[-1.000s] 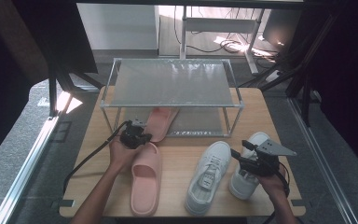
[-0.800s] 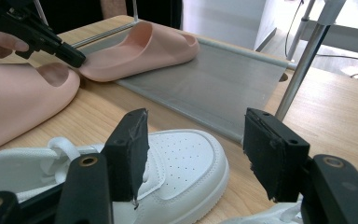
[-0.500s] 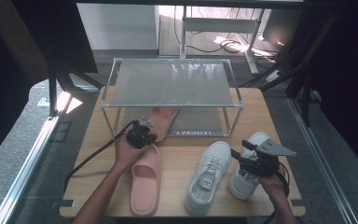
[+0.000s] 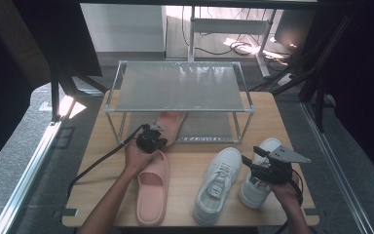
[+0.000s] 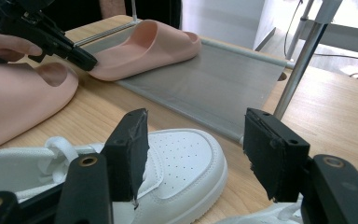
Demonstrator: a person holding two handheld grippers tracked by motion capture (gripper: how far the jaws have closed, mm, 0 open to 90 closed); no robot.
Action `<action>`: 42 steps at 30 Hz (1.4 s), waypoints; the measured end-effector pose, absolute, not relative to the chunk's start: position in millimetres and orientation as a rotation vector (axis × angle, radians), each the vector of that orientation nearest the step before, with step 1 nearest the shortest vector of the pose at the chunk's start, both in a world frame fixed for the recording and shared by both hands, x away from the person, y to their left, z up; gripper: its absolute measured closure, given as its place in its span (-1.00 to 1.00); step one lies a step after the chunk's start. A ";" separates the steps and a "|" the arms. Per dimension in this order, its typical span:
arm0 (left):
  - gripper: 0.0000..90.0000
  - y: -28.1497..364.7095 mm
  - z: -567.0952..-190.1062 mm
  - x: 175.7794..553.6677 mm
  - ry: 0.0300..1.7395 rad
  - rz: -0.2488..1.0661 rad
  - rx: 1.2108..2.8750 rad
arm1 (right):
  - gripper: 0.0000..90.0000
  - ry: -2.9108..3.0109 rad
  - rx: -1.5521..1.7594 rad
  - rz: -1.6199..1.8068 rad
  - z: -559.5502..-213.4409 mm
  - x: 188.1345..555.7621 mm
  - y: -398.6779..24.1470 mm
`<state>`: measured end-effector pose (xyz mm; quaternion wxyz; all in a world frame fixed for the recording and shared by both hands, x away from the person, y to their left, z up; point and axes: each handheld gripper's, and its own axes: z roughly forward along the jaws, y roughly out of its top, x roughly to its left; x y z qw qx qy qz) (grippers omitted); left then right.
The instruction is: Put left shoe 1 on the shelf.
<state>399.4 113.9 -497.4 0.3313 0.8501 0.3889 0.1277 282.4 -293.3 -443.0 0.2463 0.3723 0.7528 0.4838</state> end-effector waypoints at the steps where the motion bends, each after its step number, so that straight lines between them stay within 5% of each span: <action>1: 1.00 115.5 -496.7 397.5 1.027 0.335 2.207 | -0.08 2.052 1.017 1.321 -442.8 282.4 -293.7; 14: 1.00 165.0 -505.4 396.3 1.170 0.388 2.150 | -0.08 2.052 1.018 1.319 -443.0 282.3 -292.3; 42: 0.99 138.9 -516.1 410.7 1.132 0.343 2.208 | -0.08 2.051 1.022 1.315 -444.0 282.8 -293.8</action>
